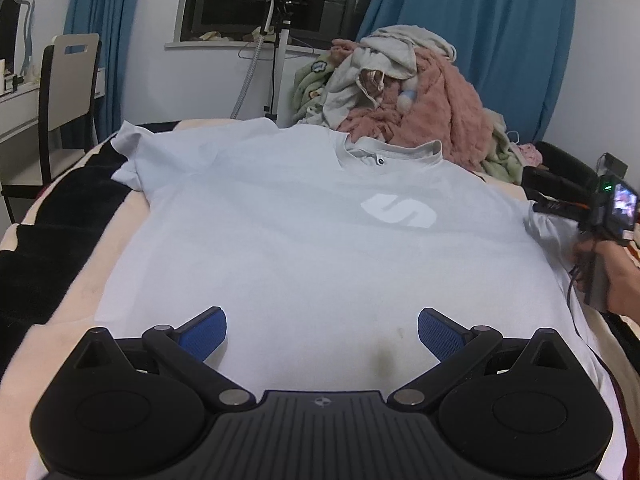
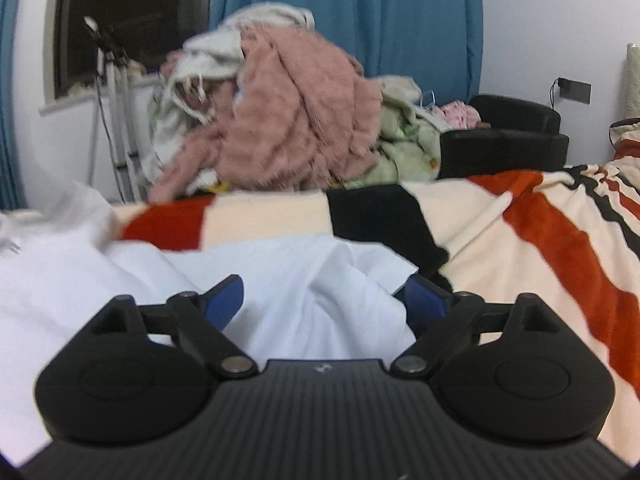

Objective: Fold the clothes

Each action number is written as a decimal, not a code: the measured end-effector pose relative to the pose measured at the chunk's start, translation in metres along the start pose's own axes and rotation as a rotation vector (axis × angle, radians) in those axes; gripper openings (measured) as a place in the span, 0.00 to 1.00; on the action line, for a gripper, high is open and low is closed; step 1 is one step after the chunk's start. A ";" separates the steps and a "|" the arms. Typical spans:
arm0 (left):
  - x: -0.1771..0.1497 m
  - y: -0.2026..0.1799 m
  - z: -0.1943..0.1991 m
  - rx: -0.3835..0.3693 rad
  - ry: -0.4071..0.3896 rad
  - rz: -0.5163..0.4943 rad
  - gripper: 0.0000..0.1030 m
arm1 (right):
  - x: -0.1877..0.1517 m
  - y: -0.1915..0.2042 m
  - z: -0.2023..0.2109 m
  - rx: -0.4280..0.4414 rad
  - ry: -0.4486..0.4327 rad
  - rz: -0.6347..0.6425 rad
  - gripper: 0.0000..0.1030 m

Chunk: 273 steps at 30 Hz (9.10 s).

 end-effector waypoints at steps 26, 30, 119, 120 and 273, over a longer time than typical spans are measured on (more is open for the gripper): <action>-0.057 -0.100 0.092 -0.509 0.114 -0.208 0.43 | -0.069 -0.001 0.416 0.238 -0.036 -0.350 0.86; -0.083 -0.132 0.078 -0.603 0.226 -0.241 0.26 | -0.071 -0.006 0.418 0.261 -0.045 -0.377 0.86; -0.007 -0.014 0.116 -0.007 -0.068 0.047 1.00 | -0.110 -0.059 0.075 0.353 0.107 -0.885 0.79; -0.007 -0.014 0.110 -0.003 -0.060 0.045 1.00 | -0.108 -0.058 0.068 0.371 0.077 -0.871 0.79; -0.135 -0.042 0.195 -0.067 0.203 0.134 0.07 | -0.075 0.007 0.408 0.282 -0.062 -0.229 0.90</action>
Point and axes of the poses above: each gripper's, at about its wrist camera, not at the fingertips, and z roughly against the way its jaws point, y to its left, x to its top, the point moved 3 cm from there along -z, roughly the way its jaws point
